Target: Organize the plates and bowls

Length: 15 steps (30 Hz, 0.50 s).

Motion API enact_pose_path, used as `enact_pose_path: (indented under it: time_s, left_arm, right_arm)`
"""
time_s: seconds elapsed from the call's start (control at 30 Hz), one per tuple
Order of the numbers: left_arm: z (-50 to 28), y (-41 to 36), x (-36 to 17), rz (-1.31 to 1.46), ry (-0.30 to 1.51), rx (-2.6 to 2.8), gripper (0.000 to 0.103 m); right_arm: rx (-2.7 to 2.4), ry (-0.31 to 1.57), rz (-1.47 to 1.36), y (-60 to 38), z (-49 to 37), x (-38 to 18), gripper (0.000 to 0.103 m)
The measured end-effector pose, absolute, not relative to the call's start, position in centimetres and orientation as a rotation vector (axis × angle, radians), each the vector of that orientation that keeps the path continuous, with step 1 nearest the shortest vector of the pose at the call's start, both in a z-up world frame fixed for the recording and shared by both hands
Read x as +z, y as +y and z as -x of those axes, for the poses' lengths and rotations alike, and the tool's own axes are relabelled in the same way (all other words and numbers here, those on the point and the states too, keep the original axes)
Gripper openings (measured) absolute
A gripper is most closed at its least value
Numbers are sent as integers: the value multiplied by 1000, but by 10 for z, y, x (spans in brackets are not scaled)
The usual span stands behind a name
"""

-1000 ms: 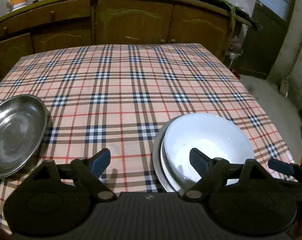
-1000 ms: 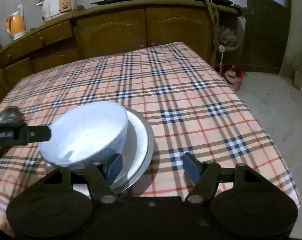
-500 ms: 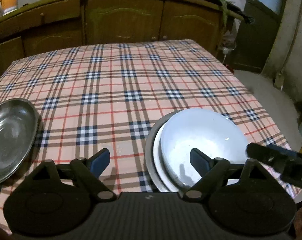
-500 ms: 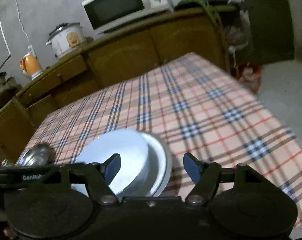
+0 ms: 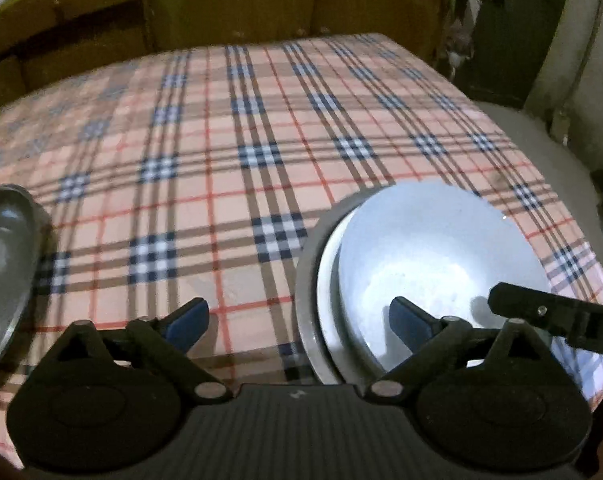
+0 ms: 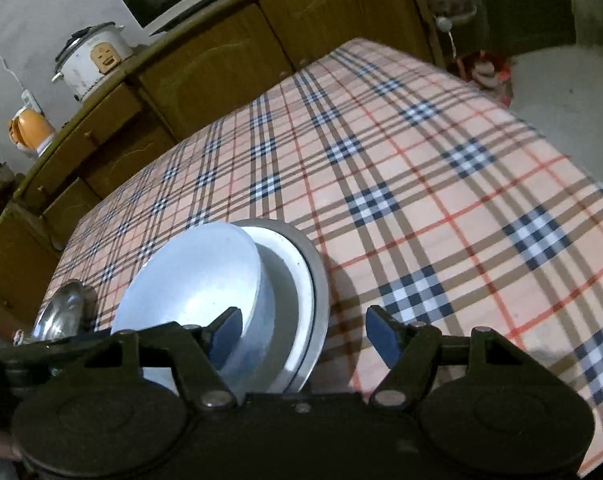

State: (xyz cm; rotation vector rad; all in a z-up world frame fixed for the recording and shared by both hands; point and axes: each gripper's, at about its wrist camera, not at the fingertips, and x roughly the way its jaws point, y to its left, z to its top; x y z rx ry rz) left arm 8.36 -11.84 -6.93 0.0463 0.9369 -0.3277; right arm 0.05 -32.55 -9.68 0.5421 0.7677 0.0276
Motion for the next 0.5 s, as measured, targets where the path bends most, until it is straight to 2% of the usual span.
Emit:
enact_pose_path:
  time_s: [0.07,0.27,0.4,0.43,0.47,0.5]
  left_arm:
    - [-90,-117,-76,-27,952,-347,103]
    - [-105,-117,-85,38,981,-452,103]
    - [-105,-121,-87,45,953,-476,103]
    - [-105,-122,-87,44,942,-487,101]
    - [-104,-123,-87,49,933,-510,93]
    - [-105,-125,-85,65,932,-539,76]
  right_arm:
    - [45,783,-561,-326,-4,-100,81]
    - [60,822,-571,-322,-16,-109,83]
    - [69,814,-574,-321,-19,-110,77]
    - [87,814,-591,-322,-20,-111,72]
    - [132,820,-645,-324,-22,-115,58]
    - [130,825,-684,-326,-23,-117,54]
